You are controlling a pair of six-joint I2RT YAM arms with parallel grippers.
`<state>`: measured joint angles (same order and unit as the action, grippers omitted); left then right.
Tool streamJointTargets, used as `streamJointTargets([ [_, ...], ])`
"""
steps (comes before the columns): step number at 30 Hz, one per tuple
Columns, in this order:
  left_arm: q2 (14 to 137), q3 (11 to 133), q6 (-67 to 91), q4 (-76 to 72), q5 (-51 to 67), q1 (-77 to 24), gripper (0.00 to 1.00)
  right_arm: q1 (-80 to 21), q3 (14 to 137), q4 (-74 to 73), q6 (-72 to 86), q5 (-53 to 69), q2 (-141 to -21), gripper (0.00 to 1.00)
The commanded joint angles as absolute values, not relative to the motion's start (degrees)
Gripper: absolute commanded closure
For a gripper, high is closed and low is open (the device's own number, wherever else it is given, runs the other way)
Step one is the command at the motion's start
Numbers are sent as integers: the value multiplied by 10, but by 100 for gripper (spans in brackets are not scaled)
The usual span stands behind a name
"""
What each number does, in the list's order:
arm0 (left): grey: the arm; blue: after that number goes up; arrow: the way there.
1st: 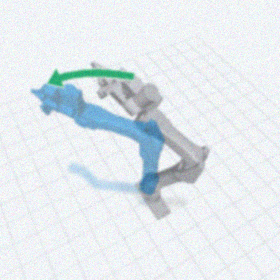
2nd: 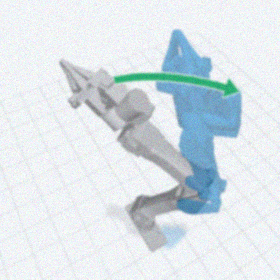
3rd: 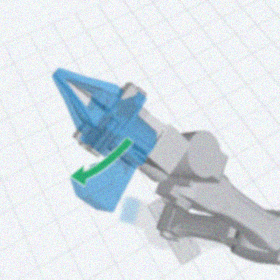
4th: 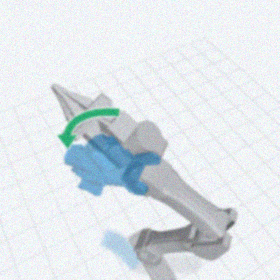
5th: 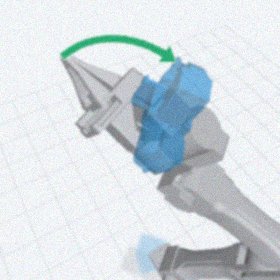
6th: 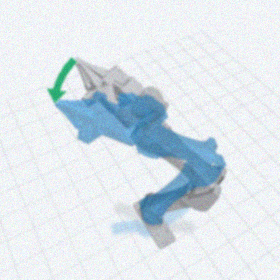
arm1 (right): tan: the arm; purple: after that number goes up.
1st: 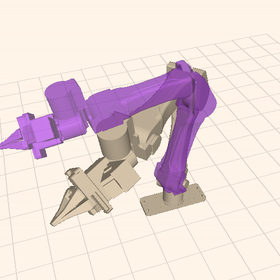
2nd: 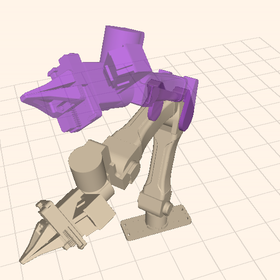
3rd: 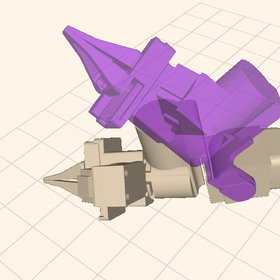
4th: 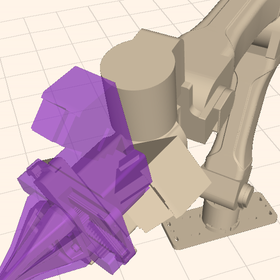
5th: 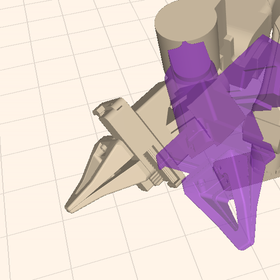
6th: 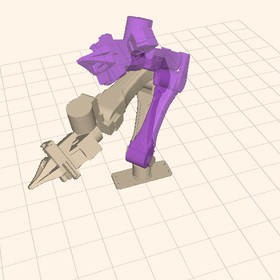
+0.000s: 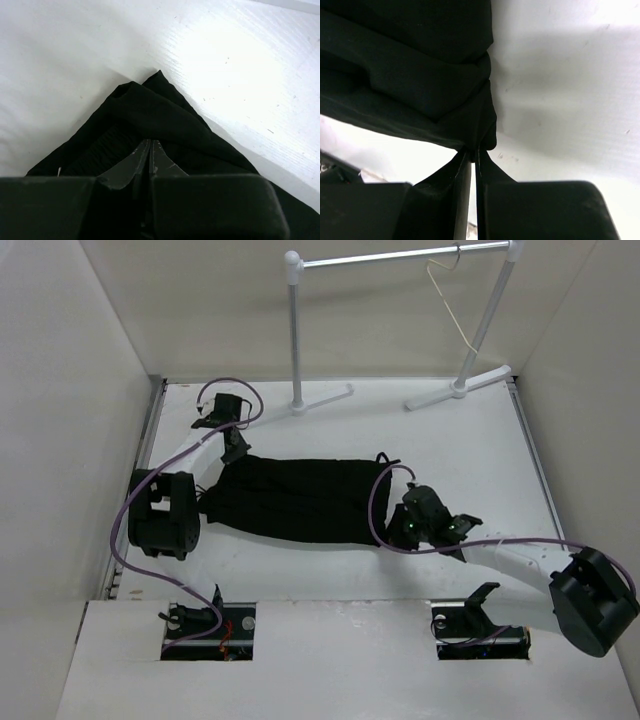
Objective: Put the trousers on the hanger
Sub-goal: Fold the trousers at the center of the board.
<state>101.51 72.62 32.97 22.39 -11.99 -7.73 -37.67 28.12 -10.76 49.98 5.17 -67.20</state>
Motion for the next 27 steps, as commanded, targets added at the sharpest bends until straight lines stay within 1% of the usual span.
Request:
streamJointTargets([
  [1, 942, 735, 330, 227, -155, -89, 97, -390, 276, -135, 521, 73, -662, 87],
  [4, 875, 707, 336, 246, -149, -93, 88, -403, 273, -156, 523, 74, -657, 85],
  [5, 855, 693, 342, 253, -143, -104, 83, -406, 272, -162, 523, 74, -653, 84],
  [6, 835, 677, 347, 259, -140, -117, 78, -409, 273, -169, 521, 76, -649, 80],
  [8, 793, 639, 367, 270, -137, -151, 72, -411, 280, -196, 513, 76, -631, 60],
  [9, 773, 620, 383, 272, -136, -168, 71, -410, 288, -216, 505, 71, -610, 47],
  [10, 758, 606, 396, 272, -132, -181, 71, -405, 298, -233, 495, 69, -589, 36],
  [11, 739, 585, 420, 265, -120, -202, 71, -395, 312, -248, 484, 68, -567, 30],
  [12, 729, 571, 439, 260, -107, -218, 72, -380, 329, -261, 469, 69, -550, 27],
  [13, 725, 559, 459, 252, -97, -237, 73, -366, 349, -270, 455, 76, -541, 26],
  [14, 724, 551, 473, 243, -89, -250, 74, -357, 365, -273, 448, 80, -537, 28],
  [15, 728, 542, 490, 229, -79, -267, 74, -349, 384, -272, 440, 89, -538, 34],
  [18, 744, 516, 512, 170, -76, -307, 75, -347, 435, -223, 429, 122, -589, 64],
  [19, 748, 507, 518, 155, -76, -309, 75, -348, 452, -203, 430, 135, -620, 71],
  [20, 751, 498, 520, 144, -76, -308, 75, -348, 470, -177, 430, 145, -652, 75],
  [22, 748, 471, 523, 135, -82, -294, 75, -356, 502, -120, 434, 161, -718, 78],
  [25, 737, 419, 518, 126, -90, -265, 75, -362, 520, -35, 443, 170, -815, 79],
  [27, 732, 375, 516, 118, -87, -237, 75, -347, 521, 1, 453, 170, -878, 79],
])
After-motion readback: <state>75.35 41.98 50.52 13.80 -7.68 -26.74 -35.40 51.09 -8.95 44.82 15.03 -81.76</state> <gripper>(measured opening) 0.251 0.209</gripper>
